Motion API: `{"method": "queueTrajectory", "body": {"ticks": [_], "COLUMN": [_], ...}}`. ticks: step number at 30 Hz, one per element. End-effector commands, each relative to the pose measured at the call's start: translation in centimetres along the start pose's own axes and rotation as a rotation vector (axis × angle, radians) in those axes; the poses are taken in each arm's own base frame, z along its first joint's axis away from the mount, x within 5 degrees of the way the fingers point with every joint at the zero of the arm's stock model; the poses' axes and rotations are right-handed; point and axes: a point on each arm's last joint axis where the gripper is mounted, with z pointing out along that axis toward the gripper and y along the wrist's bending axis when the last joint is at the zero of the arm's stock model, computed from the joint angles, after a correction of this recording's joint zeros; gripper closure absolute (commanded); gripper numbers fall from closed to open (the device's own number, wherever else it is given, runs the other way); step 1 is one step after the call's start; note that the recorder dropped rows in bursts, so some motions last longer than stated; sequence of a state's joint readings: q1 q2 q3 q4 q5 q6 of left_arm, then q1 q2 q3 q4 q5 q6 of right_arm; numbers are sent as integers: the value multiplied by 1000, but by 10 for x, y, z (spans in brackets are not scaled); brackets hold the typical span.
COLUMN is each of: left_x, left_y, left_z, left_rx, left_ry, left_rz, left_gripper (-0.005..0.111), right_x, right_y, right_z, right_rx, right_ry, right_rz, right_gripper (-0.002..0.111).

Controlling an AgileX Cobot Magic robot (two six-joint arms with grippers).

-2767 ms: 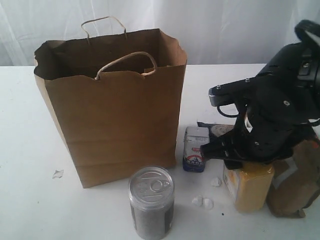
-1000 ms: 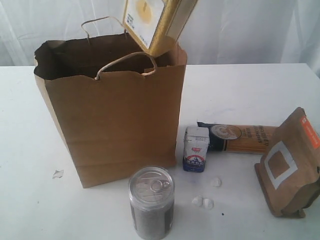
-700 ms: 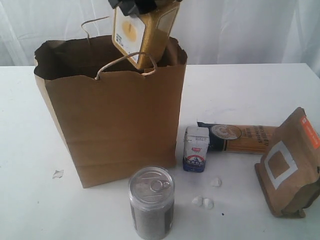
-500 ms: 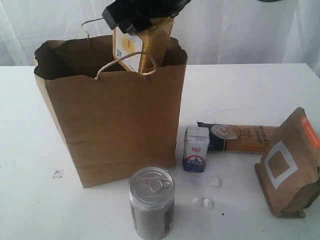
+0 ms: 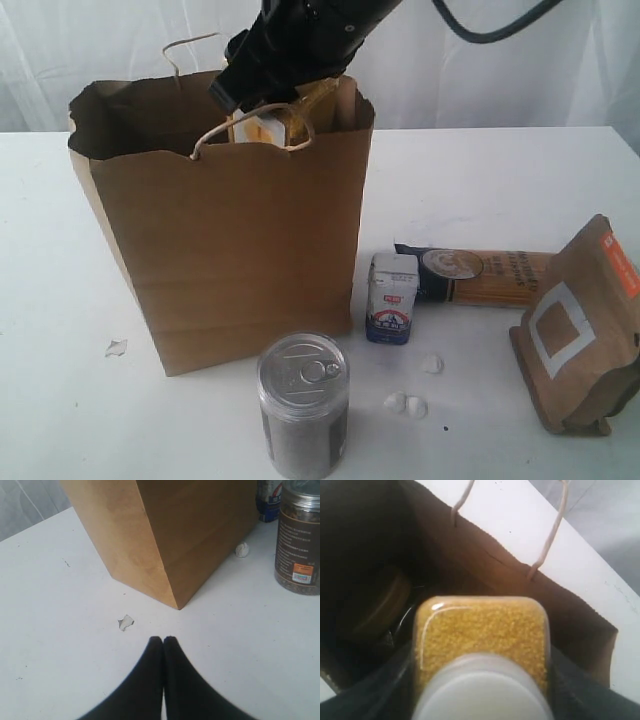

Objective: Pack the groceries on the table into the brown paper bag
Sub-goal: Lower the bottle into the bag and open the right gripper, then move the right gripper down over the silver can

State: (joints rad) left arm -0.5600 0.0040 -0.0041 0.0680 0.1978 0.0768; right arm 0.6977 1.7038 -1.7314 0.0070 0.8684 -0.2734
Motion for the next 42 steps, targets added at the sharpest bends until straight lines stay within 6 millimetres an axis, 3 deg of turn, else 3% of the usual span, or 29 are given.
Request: {"method": "queueTrajectory", "body": {"ticks": [1, 4, 7, 27, 37, 41, 42], "left_x": [1, 1, 1, 1, 1, 1, 1], "left_y": [0, 0, 0, 0, 0, 0, 0], "left_z": [0, 0, 0, 0, 0, 0, 0], "left_rx": [2, 2, 2, 2, 2, 2, 2], "left_ry": [1, 1, 1, 1, 1, 1, 1], "left_rz": [-4, -4, -4, -4, -4, -4, -4], "left_gripper": [106, 106, 106, 106, 106, 106, 106], "right_x": [-9, -9, -9, -9, -10, 5, 13], "right_y": [-2, -2, -2, -1, -6, -12, -15], "right_z": [-11, -11, -11, -12, -53, -89, -106], "right_rx": [18, 17, 17, 3, 68, 157, 192], "right_ry": [-72, -68, -68, -71, -105, -37, -57], "right_rz": [-12, -12, -12, -1, 106, 166, 185], "right_gripper": [65, 51, 45, 45, 45, 45, 45]}}
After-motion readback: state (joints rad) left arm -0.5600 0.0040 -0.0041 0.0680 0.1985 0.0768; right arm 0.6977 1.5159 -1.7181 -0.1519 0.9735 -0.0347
